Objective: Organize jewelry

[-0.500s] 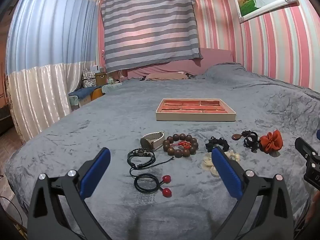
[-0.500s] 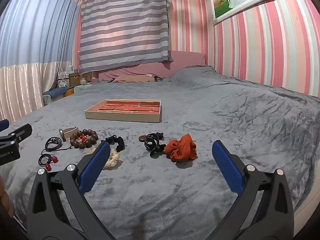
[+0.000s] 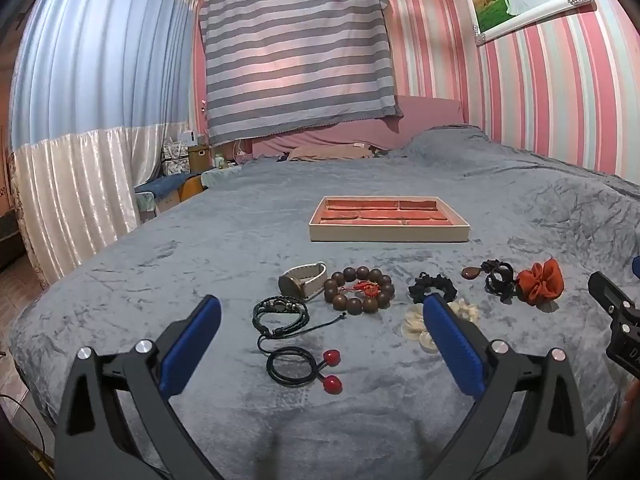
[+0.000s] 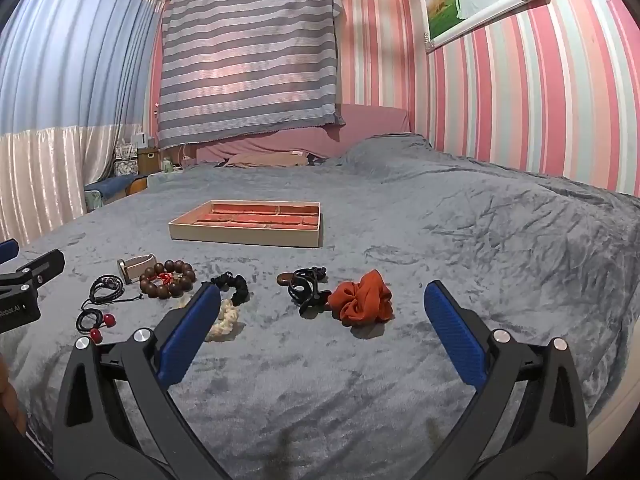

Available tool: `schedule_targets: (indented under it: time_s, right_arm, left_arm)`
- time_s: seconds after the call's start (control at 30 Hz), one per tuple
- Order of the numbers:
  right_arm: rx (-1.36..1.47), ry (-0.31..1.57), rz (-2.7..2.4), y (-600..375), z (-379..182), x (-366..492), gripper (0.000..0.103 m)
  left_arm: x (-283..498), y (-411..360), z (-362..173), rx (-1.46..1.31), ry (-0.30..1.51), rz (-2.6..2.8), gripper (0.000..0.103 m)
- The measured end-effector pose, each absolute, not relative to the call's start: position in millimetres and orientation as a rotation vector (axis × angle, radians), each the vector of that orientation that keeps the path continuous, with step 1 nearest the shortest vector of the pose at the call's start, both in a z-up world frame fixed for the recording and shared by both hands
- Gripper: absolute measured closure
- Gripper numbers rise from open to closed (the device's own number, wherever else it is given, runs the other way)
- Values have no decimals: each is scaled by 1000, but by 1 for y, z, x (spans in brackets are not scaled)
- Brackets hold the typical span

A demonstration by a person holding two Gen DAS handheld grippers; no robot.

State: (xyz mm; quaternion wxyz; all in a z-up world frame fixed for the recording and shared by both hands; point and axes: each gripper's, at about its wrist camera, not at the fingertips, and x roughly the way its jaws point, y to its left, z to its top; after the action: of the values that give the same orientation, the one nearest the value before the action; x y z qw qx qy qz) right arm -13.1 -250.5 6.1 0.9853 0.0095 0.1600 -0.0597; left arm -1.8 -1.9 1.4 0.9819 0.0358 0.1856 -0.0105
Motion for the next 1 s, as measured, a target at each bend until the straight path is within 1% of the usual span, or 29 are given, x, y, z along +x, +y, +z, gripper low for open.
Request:
schedule_targets:
  time_s: [1.0]
  right_arm:
    - [21, 317, -121, -252, 7, -15, 4]
  left_arm:
    - [-1, 1, 3, 67, 374, -27, 4]
